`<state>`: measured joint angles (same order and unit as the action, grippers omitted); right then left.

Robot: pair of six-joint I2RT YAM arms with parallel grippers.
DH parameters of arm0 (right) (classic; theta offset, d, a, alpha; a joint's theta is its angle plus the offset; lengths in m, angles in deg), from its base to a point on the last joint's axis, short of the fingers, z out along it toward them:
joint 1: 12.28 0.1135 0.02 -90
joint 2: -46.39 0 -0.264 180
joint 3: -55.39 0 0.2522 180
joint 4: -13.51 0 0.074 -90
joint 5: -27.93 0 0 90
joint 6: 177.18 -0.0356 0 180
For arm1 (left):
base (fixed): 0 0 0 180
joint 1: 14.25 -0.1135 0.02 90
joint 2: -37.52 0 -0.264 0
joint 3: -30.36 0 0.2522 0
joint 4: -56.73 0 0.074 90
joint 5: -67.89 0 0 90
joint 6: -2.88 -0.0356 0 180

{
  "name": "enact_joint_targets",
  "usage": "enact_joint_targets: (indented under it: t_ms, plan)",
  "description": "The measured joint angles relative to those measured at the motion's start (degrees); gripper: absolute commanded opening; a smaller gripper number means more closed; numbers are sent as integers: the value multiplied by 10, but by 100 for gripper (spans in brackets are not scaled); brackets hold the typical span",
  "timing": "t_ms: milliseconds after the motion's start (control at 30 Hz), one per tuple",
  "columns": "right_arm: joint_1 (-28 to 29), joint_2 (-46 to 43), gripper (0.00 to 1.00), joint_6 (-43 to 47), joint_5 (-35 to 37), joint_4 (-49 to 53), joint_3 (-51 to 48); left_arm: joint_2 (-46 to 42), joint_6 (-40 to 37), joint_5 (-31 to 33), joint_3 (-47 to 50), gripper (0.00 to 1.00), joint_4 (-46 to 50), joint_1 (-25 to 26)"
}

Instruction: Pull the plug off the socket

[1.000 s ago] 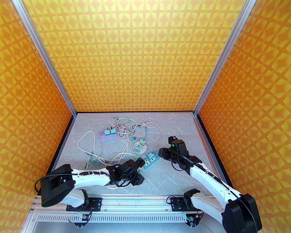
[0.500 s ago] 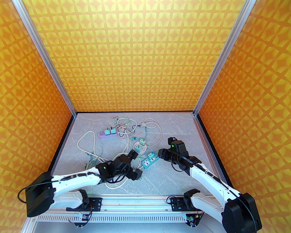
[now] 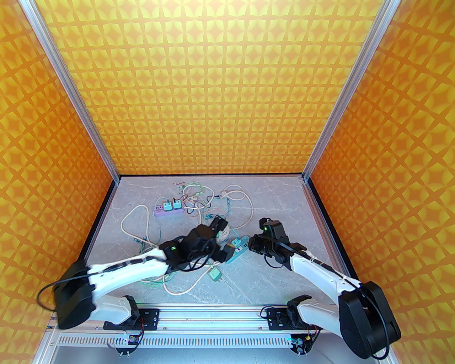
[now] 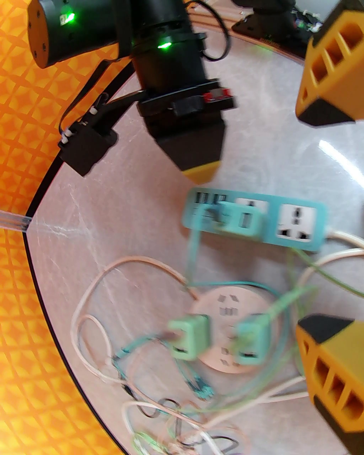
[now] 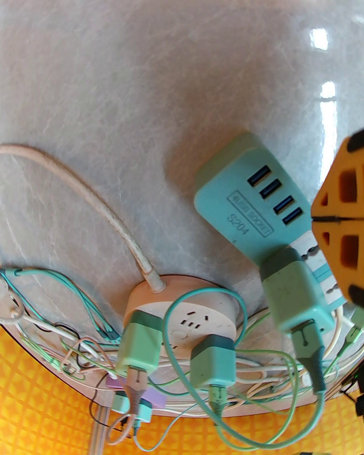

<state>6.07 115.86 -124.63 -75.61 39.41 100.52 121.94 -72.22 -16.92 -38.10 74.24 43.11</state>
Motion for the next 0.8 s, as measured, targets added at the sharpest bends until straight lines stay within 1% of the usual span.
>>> enact_joint_targets:
  t_ms: [167,267,433,567,633,800]
  plan:
    - [0,28,0,-3,0,-9,5,74,-23,-3,-19,66,-30,0]
    - [0,50,0,-3,-2,-12,14,116,-37,-7,-42,65,-41,0]
    - [0,77,0,-2,-4,-15,31,159,-51,-15,-68,64,-53,-5]
    - [-1,86,0,-2,-4,-15,43,177,-59,-23,-77,63,-57,-14]
    - [-2,91,0,0,-5,-15,47,182,-62,-30,-78,61,-57,-17]
    - [-9,103,0,5,-6,-14,54,189,-70,-50,-79,60,-57,-24]
